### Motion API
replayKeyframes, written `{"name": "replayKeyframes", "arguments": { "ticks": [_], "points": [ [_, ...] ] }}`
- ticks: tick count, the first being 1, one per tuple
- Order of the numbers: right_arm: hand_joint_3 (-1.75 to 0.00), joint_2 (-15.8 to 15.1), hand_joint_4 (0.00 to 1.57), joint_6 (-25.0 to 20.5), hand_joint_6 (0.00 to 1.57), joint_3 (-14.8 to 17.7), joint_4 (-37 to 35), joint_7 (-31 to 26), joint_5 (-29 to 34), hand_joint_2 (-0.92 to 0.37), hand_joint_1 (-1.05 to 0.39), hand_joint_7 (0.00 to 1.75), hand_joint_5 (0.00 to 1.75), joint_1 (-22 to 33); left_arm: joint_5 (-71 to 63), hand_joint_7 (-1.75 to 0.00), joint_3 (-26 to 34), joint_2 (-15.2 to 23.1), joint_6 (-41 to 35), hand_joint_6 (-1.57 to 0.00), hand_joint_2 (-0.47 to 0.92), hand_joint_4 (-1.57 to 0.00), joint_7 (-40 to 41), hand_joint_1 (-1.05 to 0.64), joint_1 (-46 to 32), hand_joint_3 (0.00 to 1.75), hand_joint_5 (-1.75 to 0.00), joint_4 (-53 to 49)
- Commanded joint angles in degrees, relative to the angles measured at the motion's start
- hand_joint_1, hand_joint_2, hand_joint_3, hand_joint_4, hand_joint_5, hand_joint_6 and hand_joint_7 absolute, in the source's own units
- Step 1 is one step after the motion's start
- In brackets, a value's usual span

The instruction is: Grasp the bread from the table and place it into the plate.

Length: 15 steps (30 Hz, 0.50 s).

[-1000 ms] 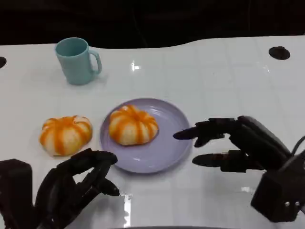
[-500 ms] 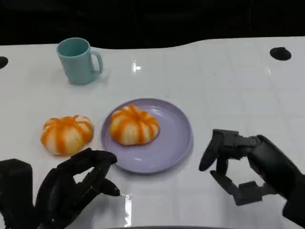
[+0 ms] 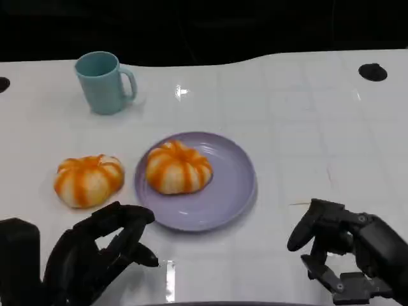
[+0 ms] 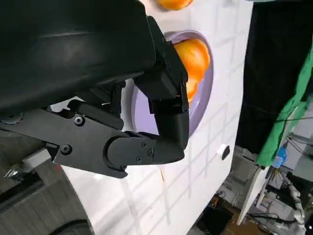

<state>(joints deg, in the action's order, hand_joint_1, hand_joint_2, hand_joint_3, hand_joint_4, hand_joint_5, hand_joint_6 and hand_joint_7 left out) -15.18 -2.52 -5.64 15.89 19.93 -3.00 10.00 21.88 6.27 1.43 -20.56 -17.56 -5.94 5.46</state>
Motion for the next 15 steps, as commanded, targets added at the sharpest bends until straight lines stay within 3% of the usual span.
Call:
{"name": "replayKeyframes", "arguments": {
  "ticks": [1,15],
  "points": [
    [-0.84,0.3,0.44,-1.5,0.4,1.2,-0.1,-0.6,-0.7,-0.73,-0.13,1.49,1.72,0.3,1.2,-1.08,0.9,1.1,0.5,-0.72,0.92,-0.67,-1.1,-0.47,-0.7,0.29,-1.57,0.2],
    [-0.81,0.9,0.5,-1.7,0.46,0.7,-1.5,-1.3,0.5,-0.76,-0.18,1.49,1.71,-0.5,0.2,-1.17,-0.8,4.1,-2.5,-0.74,0.92,-0.69,-0.4,-0.5,-1.8,0.4,-1.62,3.0]
  ]
}}
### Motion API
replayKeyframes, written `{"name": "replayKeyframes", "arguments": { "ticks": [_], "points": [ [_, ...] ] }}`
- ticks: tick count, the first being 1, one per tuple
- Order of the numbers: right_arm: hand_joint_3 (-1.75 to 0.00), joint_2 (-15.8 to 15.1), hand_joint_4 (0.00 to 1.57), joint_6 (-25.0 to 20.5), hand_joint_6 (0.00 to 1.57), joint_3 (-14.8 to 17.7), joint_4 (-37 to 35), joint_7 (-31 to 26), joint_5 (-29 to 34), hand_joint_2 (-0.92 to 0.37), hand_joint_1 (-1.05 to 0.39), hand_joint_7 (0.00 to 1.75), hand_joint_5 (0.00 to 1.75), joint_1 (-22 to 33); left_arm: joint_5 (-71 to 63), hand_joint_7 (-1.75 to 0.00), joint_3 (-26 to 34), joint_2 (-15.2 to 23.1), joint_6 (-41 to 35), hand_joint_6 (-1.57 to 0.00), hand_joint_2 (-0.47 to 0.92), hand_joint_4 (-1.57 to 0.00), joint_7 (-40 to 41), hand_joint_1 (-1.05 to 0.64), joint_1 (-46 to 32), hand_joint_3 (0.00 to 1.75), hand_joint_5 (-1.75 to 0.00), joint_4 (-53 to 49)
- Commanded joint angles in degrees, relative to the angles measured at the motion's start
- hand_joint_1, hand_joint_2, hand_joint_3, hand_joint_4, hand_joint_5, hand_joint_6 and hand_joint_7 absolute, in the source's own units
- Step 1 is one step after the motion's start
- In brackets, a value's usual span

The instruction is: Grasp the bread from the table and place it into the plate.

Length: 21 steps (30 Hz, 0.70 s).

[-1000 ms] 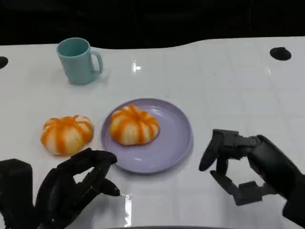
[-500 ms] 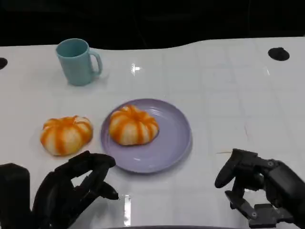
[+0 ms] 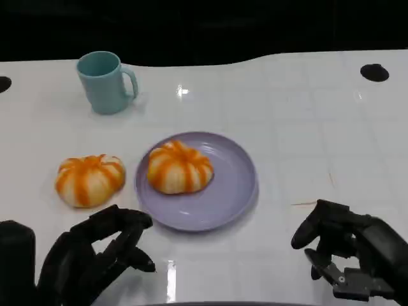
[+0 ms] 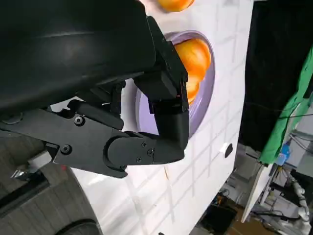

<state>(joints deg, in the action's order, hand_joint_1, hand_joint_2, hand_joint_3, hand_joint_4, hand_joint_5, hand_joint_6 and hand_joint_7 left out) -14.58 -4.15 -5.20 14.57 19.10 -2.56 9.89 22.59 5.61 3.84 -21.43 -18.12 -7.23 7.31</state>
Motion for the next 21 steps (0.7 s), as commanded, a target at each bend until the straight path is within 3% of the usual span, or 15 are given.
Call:
{"name": "replayKeyframes", "arguments": {
  "ticks": [1,11,21],
  "points": [
    [-0.82,0.4,0.49,-0.5,0.46,0.2,-0.1,-0.6,0.1,-0.76,-0.18,1.5,1.72,-0.5,-0.4,-1.18,-0.1,1.9,-2.2,-0.74,0.92,-0.7,0.2,-0.49,-0.5,0.4,-1.62,1.2],
    [-1.0,0.8,0.49,-0.4,0.46,0.2,-0.2,-0.5,0.5,-0.67,-0.17,1.58,1.75,-0.9,-1.6,-1.23,-0.3,3.2,-5.0,-0.71,0.92,-0.69,0.4,-0.48,-0.4,0.38,-1.65,2.1],
    [-1.04,0.8,0.53,-1.2,0.48,0.1,-0.4,-0.1,0.3,-0.65,-0.16,1.58,1.75,-1.8,-1.8,-1.23,-0.4,3.6,-5.1,-0.69,0.92,-0.66,0.3,-0.48,0.7,0.35,-1.67,1.0]
  ]
}}
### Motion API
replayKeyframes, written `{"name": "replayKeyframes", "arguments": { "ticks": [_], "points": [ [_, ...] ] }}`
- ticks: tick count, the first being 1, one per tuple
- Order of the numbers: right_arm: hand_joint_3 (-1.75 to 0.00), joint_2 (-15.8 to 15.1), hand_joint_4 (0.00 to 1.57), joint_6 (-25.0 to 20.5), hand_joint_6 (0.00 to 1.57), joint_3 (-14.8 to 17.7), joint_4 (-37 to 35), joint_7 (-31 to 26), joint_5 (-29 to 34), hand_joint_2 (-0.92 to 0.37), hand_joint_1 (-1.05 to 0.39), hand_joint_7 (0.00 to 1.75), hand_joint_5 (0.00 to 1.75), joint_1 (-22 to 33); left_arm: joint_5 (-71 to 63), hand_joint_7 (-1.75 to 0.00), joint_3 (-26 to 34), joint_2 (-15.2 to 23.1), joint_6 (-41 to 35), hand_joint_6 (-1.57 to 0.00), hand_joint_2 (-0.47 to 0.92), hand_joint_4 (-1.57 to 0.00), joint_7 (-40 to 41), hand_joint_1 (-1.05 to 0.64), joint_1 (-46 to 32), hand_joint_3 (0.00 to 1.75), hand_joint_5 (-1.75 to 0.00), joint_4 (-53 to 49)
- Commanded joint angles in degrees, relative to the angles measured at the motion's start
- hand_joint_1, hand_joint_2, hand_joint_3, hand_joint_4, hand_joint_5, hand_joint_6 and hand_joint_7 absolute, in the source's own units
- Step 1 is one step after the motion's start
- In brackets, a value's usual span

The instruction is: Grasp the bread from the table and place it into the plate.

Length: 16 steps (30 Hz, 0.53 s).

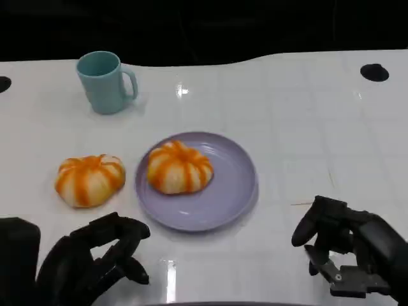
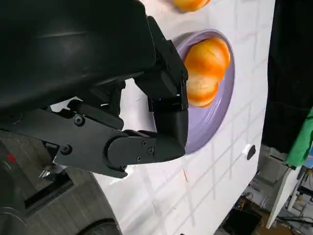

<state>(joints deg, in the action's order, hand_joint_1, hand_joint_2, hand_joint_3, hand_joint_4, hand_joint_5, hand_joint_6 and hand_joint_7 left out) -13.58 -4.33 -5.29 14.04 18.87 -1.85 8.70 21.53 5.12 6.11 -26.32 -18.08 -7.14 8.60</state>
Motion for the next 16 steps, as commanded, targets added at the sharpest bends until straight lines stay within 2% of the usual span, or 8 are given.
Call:
{"name": "replayKeyframes", "arguments": {
  "ticks": [1,16],
  "points": [
    [-1.04,-0.1,0.54,-1.1,0.48,0.2,0.0,0.2,-0.5,-0.65,-0.16,1.58,1.75,-0.7,-0.9,-1.22,0.1,1.4,-0.2,-0.69,0.92,-0.66,0.3,-0.48,0.7,0.35,-1.67,-0.4],
    [-1.07,-0.1,0.6,-1.9,0.48,-0.2,0.3,0.2,-0.1,-0.65,-0.09,1.61,1.75,-1.0,-1.1,-1.24,0.2,1.8,0.4,-0.66,0.92,-0.61,-0.3,-0.48,1.5,0.35,-1.69,-1.9]
  ]
}}
